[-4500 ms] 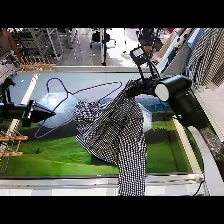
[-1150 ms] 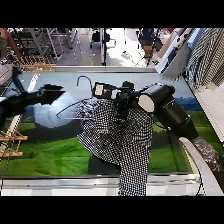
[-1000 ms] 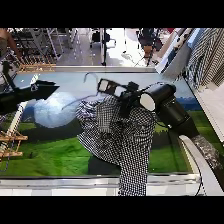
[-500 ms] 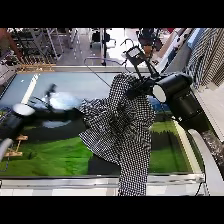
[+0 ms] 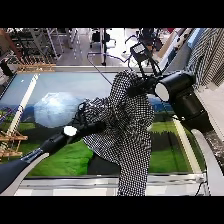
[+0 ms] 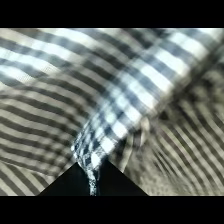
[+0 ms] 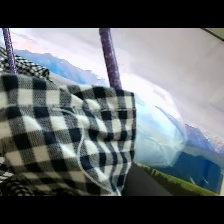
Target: Fold the clothes and pants, and hang the long-sleeved shirts on hangers.
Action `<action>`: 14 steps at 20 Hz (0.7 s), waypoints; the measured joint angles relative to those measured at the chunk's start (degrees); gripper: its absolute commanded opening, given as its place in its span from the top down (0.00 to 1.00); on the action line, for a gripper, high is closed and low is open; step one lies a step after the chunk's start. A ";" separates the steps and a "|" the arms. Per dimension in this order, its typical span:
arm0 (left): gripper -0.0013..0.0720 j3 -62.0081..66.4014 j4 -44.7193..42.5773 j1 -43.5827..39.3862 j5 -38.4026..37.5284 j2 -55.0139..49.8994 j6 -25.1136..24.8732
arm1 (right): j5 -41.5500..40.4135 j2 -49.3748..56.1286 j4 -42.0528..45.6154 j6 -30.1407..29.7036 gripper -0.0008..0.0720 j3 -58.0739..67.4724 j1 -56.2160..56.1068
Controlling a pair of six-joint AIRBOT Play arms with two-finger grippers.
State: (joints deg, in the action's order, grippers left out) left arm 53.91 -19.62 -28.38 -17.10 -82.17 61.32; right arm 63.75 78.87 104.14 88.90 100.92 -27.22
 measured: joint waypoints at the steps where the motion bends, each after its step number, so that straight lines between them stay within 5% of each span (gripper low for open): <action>1: 0.97 0.26 0.02 1.14 1.77 -0.07 0.28 | 0.02 -0.48 -1.42 -0.90 0.96 0.02 0.00; 6: 0.97 10.75 -0.02 14.51 -0.68 0.15 -3.19 | 2.38 -3.61 -11.85 -10.23 0.96 0.13 0.00; 14: 0.97 43.21 0.02 31.82 -28.33 -10.91 0.22 | 6.67 -4.17 -14.82 -18.14 0.96 -0.48 0.00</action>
State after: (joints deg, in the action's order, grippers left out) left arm 97.12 -19.59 3.44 -45.43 -93.08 61.54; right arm 70.41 74.70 89.32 70.76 100.44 -27.22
